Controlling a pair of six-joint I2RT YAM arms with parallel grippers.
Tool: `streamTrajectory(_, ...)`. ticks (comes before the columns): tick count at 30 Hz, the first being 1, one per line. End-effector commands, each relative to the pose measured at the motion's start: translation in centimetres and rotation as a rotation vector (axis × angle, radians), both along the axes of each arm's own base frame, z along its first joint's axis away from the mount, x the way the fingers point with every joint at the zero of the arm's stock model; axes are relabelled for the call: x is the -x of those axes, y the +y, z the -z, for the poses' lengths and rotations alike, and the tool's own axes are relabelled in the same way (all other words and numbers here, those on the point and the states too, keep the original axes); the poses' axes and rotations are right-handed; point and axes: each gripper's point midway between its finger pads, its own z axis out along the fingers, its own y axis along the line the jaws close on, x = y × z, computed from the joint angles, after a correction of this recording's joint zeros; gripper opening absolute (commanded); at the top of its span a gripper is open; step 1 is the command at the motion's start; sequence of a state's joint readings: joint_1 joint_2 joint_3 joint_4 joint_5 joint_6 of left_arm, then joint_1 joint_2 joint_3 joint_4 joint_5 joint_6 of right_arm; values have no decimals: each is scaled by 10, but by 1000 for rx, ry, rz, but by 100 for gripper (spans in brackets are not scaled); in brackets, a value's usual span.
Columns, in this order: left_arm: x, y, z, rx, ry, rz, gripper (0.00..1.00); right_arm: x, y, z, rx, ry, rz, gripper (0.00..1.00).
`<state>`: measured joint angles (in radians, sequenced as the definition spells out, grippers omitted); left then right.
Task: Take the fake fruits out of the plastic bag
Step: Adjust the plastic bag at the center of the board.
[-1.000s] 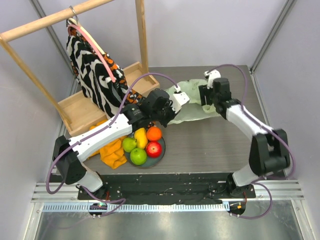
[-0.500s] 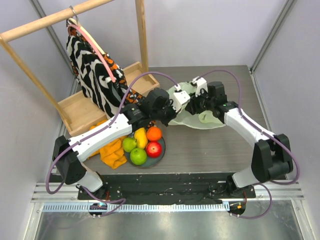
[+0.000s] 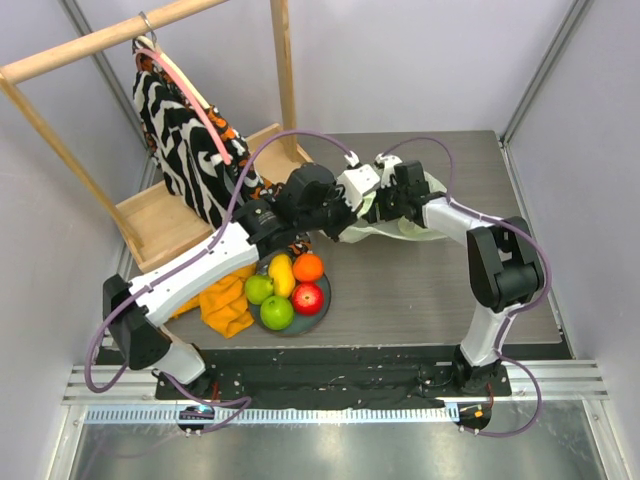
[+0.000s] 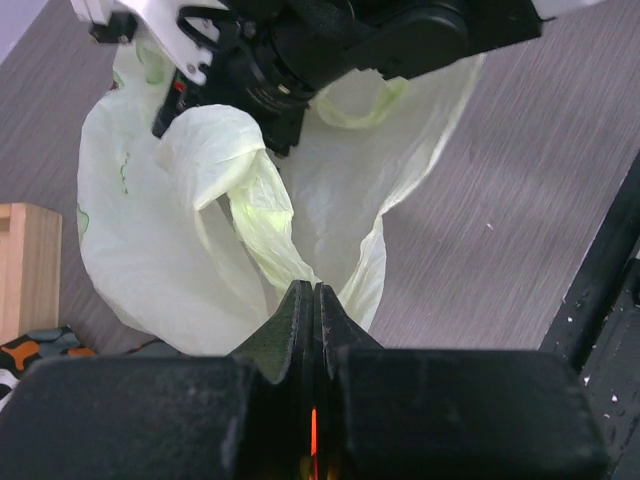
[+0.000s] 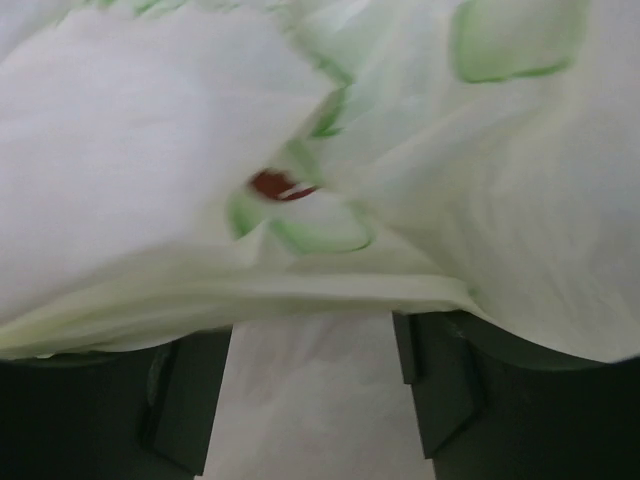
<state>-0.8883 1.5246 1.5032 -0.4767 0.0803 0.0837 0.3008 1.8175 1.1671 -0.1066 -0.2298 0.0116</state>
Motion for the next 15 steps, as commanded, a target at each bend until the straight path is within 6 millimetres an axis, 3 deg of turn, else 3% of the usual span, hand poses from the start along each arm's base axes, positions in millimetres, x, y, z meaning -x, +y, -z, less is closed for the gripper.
streamTrajectory(1,13,10,-42,99,-11,21,0,-68,-28,-52,45,-253,199,77)
streamTrajectory(5,18,21,-24,99,62,15,0,-84,-50,-61,135,-341,261,84)
streamTrajectory(10,23,28,2,79,99,20,0,-88,-55,-65,173,-397,256,89)
streamTrajectory(15,26,34,30,37,116,24,0,-88,-50,-52,174,-383,221,90)
